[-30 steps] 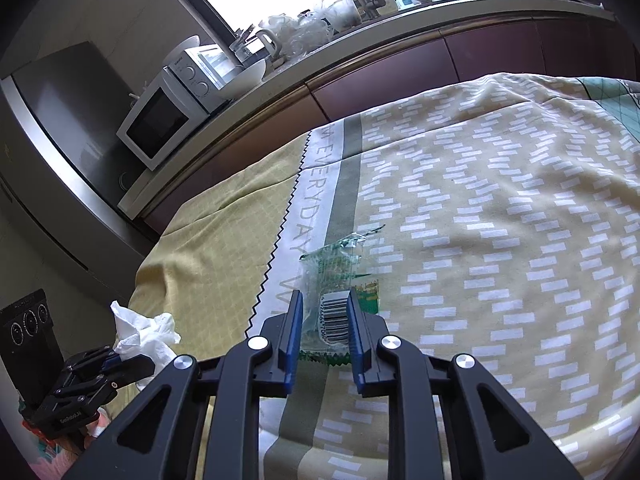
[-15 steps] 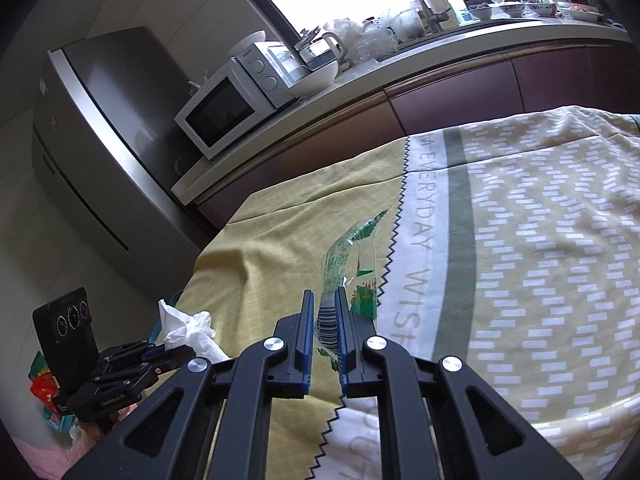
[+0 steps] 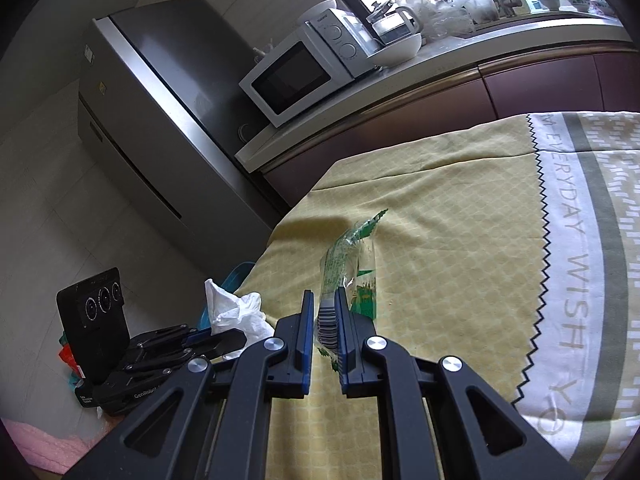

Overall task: Collect trash
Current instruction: 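Carry the tissue and wrapper to the teal bin with both tools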

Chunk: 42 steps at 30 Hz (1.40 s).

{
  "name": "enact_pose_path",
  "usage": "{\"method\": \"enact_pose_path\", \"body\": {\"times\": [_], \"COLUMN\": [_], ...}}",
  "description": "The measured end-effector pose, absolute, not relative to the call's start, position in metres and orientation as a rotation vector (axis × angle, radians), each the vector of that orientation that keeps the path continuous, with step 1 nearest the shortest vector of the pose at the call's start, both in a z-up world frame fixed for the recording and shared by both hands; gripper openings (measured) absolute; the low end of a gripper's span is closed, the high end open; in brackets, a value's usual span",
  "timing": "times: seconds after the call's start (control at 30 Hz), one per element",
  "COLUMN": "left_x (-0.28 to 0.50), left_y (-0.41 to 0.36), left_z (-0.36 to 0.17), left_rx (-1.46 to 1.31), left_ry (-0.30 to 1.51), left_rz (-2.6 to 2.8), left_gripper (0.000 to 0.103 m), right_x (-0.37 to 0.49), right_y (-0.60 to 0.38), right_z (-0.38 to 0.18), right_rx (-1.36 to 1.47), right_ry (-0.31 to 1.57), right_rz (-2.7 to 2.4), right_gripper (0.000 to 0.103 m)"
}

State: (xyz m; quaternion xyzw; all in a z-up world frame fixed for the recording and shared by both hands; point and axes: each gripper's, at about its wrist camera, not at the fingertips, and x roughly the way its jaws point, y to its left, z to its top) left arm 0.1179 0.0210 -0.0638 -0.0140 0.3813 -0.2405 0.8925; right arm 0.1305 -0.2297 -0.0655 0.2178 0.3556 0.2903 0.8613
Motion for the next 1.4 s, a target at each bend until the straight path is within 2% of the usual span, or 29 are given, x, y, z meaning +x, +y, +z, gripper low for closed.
{"method": "enact_pose_path", "body": {"times": [1.4], "left_x": [0.098], "left_y": [0.121], "left_z": [-0.056], "left_rx": [-0.086], "left_ry": [0.76], "left_rz": [-0.266], "left_gripper": [0.015], "right_x": [0.157], "right_y": [-0.104], "right_z": [-0.066], "right_rx": [0.353], "right_ry": [0.82], "right_rz": [0.846], "right_gripper": [0.009]}}
